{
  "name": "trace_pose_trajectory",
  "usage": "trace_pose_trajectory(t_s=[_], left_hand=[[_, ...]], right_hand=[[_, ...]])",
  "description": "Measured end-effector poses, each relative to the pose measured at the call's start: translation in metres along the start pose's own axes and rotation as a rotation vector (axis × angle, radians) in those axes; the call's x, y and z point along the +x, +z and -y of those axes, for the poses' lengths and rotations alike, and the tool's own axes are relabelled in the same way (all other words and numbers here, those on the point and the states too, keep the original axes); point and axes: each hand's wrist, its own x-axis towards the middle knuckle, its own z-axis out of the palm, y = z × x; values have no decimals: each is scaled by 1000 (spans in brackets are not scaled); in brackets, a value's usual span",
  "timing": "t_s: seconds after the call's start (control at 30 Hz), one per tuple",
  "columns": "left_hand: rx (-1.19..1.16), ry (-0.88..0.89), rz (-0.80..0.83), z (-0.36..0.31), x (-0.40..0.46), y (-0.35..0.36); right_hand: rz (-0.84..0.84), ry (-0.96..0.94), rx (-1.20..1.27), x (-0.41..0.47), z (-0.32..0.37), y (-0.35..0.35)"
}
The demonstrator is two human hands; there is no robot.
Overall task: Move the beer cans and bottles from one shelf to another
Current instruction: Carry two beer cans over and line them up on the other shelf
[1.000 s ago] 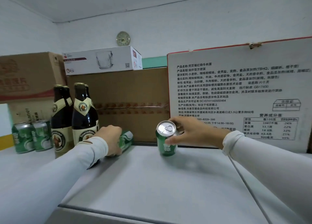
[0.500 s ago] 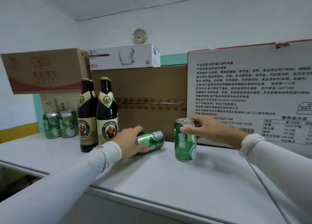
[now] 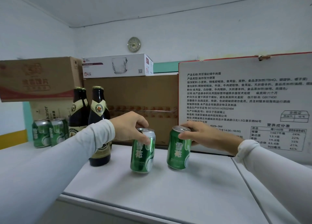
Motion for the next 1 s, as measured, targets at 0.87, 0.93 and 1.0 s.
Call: trace_pose_trajectory(t_s=[0.87, 0.93, 1.0], left_hand=[[-356, 145, -298, -47, -81, 9], [-420, 232, -263, -68, -99, 10], [-481, 307, -193, -90, -119, 19]], right_hand=[[-304, 66, -246, -104, 78, -5], [-349, 87, -261, -144, 94, -10], [-370, 115, -289, -183, 106, -11]])
